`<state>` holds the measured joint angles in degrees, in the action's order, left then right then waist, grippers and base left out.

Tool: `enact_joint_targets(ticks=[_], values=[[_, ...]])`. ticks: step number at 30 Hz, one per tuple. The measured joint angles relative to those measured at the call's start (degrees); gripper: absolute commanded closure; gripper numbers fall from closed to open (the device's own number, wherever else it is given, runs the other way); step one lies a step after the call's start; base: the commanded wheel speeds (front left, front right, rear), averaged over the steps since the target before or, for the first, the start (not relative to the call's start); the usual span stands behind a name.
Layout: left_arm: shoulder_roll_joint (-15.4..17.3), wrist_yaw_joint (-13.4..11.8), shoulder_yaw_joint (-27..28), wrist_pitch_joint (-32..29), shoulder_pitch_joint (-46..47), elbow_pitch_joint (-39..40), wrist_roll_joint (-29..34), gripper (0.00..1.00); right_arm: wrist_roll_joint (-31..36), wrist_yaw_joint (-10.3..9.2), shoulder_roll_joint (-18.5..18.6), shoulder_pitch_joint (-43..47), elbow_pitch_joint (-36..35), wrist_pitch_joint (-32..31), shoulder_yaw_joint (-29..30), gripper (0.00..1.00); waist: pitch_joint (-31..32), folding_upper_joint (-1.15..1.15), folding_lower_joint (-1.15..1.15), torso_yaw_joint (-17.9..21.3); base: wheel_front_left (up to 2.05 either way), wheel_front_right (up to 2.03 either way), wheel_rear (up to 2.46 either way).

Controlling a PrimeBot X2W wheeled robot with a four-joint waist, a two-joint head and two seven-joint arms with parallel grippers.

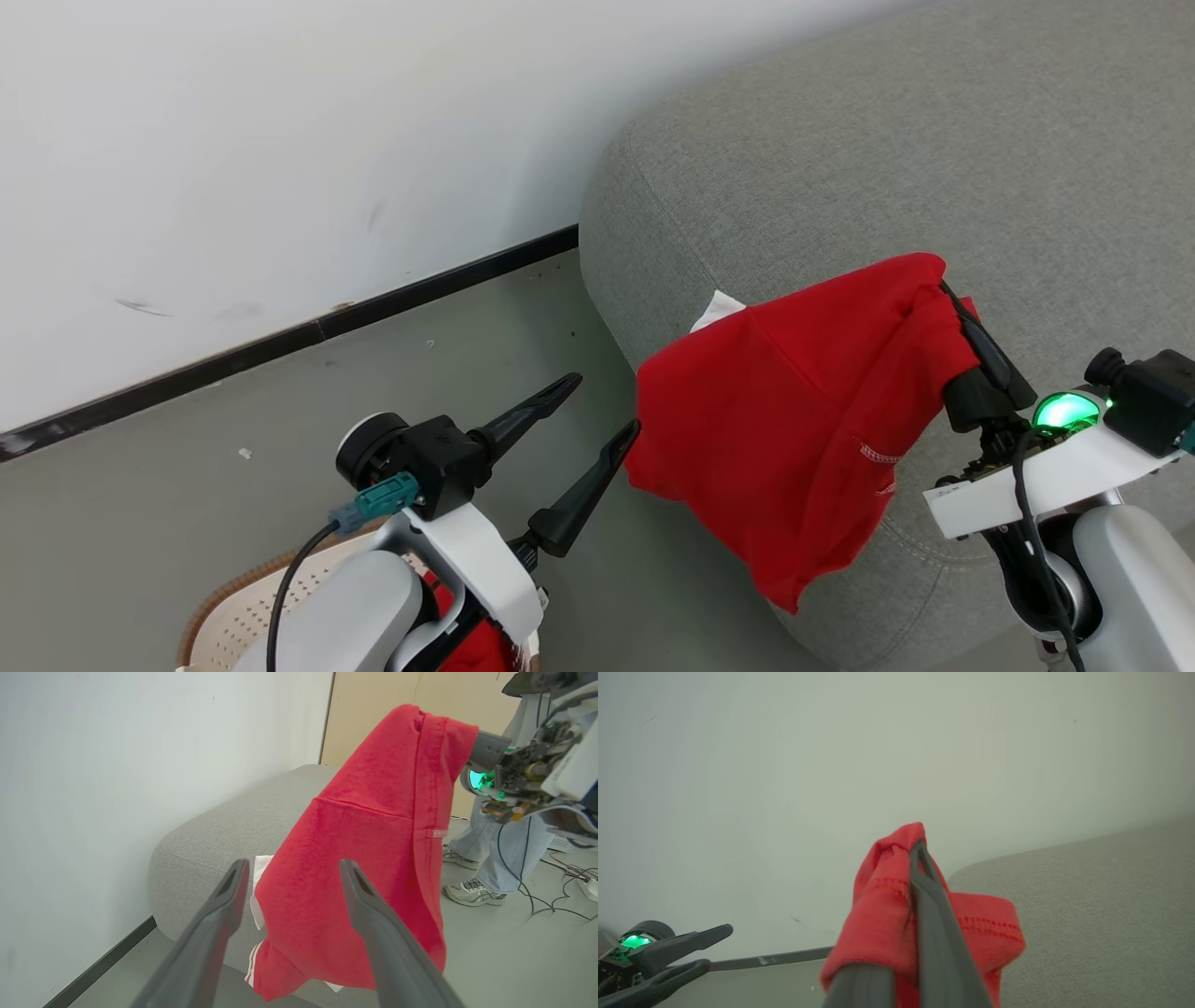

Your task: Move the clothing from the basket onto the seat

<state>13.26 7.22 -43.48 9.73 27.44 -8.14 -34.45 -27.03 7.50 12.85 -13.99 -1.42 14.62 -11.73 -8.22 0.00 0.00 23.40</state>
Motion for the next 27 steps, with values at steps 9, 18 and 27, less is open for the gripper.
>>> enact_joint_targets(ticks=[9, 18, 27], values=[[0.25, -0.01, 0.04, 0.00, -0.03, 0.47, 0.02, 0.00, 0.15, 0.00, 0.02, -0.05, -0.18, 0.00, 0.07, 1.00, -0.50, 0.00, 0.00, 0.96, 0.00, 0.00, 0.00], [0.29, -0.01, 0.03, -0.02, -0.02, 0.74, 0.18, 0.00, 1.86, 0.00, 2.87, -3.54, -1.53, 0.00, -0.55, 1.00, -0.95, 0.00, 0.00, 0.66, 0.00, 0.00, 0.00], [0.38, -0.02, 0.01, -0.07, -0.02, 0.93, 0.18, 0.00, 2.90, 0.00, 6.94, -10.53, -2.40, 0.00, -1.48, 1.00, -1.51, 0.00, 0.00, 0.09, 0.00, 0.00, 0.00]])
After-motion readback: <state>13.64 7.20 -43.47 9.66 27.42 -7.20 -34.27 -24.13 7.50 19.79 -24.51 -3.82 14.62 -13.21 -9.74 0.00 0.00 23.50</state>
